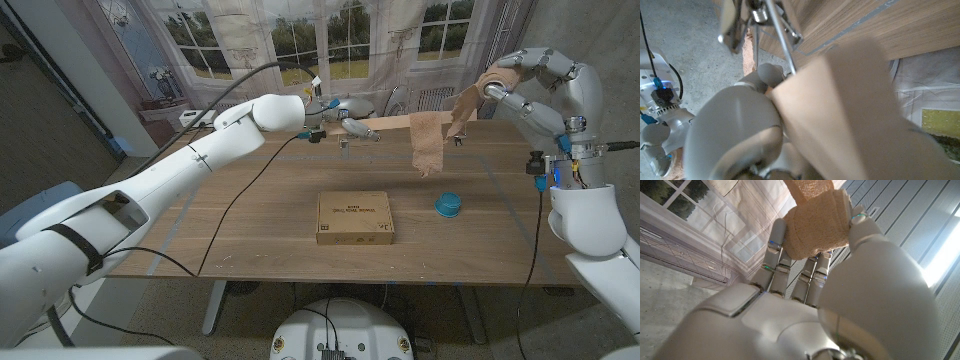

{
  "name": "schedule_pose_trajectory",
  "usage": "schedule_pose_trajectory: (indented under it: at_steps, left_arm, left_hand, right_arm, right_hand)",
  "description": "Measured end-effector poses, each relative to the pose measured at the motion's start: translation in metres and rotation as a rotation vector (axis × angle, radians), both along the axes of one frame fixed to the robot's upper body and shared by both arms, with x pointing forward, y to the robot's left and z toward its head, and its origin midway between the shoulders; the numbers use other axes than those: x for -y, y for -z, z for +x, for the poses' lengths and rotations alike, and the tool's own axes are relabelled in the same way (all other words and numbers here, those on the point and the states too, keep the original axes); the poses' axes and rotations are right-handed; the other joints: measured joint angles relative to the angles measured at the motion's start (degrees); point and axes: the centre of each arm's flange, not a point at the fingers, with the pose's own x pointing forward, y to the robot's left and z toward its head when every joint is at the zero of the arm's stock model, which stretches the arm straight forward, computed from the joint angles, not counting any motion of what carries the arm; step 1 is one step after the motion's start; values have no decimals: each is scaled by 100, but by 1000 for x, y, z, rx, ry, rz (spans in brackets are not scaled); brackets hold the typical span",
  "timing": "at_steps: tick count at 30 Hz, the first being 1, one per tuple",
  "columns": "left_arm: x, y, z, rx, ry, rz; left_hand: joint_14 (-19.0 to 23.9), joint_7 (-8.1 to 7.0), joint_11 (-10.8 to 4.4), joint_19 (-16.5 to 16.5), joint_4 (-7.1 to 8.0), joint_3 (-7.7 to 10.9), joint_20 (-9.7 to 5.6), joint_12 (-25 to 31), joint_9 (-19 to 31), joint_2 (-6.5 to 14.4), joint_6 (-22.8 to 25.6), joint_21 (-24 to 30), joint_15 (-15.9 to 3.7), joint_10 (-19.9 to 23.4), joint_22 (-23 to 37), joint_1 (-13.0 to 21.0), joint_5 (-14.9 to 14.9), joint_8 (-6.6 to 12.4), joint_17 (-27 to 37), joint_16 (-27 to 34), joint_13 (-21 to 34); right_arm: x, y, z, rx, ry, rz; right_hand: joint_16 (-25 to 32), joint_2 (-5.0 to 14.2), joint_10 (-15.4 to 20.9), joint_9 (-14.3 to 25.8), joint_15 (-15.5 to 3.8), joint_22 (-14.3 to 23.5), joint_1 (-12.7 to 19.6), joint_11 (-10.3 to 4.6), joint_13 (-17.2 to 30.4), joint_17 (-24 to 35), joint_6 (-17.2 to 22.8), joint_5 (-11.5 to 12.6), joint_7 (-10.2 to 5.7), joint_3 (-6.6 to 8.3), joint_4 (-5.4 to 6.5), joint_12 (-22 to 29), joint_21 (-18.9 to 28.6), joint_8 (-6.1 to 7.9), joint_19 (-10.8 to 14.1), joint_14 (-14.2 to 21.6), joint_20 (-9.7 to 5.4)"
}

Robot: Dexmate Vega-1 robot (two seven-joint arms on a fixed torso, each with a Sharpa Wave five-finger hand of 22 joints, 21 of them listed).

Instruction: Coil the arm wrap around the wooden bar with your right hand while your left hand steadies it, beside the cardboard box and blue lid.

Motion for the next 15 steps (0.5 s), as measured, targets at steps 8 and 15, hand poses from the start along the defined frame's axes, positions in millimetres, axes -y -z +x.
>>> schedule_pose_trajectory:
  at_steps: [8, 15]
  left_arm:
    - [1, 1, -1, 1, -1, 4]
    - [1, 1, 0, 0, -2, 6]
  left_hand:
    - [-18, 0, 0, 0, 5, -5, 0, -5, 8, 20, -1, 0, -18, 0, 0, -17, 0, 35, 9, 0, 0]
    - [-18, 1, 0, 0, -19, 19, 0, -6, 0, 26, 0, 0, -18, 0, -16, -20, 0, 44, 22, 0, 0]
  right_arm:
    - [-14, -41, 3, -30, 18, -111]
    - [-35, -79, 18, -69, 15, -194]
  right_hand:
    - [-44, 0, 0, 0, 0, 0, 0, 0, 49, -10, 0, 0, 0, 0, 0, -24, 33, -3, -5, 1, 4]
    - [-61, 0, 82, 5, -12, 1, 0, -1, 54, -10, 0, 0, 0, 0, 0, -48, 54, -24, -33, 74, -5]
